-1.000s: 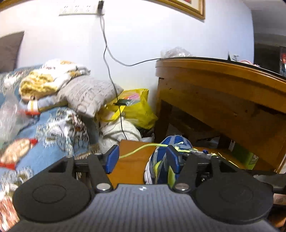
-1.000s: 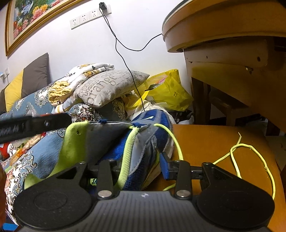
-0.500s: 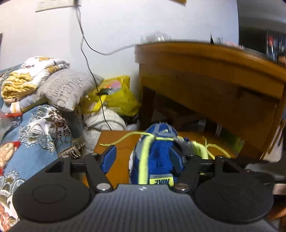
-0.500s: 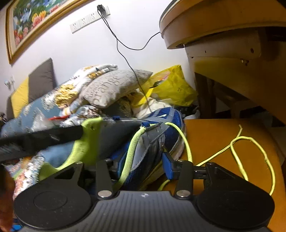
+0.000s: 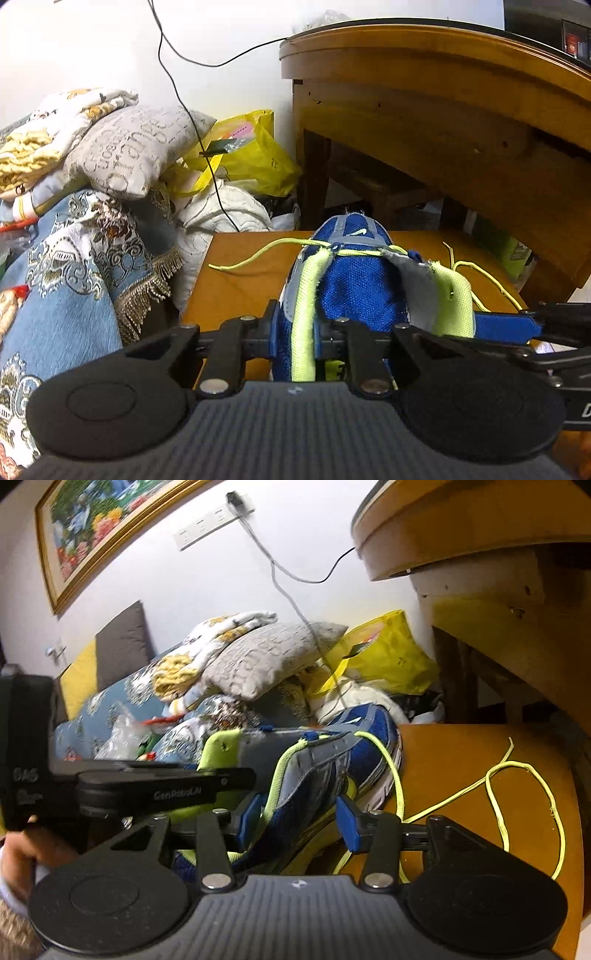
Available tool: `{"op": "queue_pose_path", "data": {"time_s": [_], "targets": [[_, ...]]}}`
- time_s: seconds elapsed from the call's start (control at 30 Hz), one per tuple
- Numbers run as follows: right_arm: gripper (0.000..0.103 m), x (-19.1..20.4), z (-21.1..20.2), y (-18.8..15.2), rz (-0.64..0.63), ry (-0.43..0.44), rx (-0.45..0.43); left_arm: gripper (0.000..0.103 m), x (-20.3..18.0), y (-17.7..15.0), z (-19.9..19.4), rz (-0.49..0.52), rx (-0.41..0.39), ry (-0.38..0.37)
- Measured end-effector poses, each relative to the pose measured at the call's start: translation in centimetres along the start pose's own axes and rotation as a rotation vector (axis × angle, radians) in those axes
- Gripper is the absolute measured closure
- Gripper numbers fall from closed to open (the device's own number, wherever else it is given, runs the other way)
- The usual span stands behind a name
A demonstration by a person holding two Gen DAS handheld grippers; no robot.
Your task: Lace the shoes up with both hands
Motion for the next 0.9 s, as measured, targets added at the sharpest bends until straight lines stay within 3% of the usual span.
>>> {"op": "queue_pose_path", "data": {"time_s": [0.2, 0.3, 0.43, 0.73, 0.9], "targets": [[0.056, -1.0, -0.7, 0.5, 0.011, 0.125, 0.064, 0.085, 1.2, 0.9, 0.7, -0.013, 0.004, -0.018], [0.056, -0.8, -0.9, 0.3, -0.085, 0.137, 0.115, 0.085, 1.6, 1.4, 0.9, -0.002, 0.013, -0.031], [0.055, 0.3, 0.5, -0.8, -0.183, 0.095, 0.158, 0.085, 1.7, 1.8, 1.4, 0.023, 0.014, -0.022], [0.068, 1.5, 5.1, -1.8, -0.247, -0.058, 0.214, 0.086, 1.6, 1.9, 1.5, 0.073, 0.01, -0.026], [0.076, 2.3, 6.3, -1.6, -0.302, -0.085, 0.22, 0.086, 1.8, 2.4, 1.9, 0.126, -0.015, -0.018]]}}
Point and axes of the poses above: each gripper's, at about its wrist camera, not at the fingertips, and z roughly the way its jaws point, x to its left, y to its top, the point moved 2 cm from there along z, roughly the way its jaws point, and after that the axes turned 14 degrees about x, right-handed, at the moved point
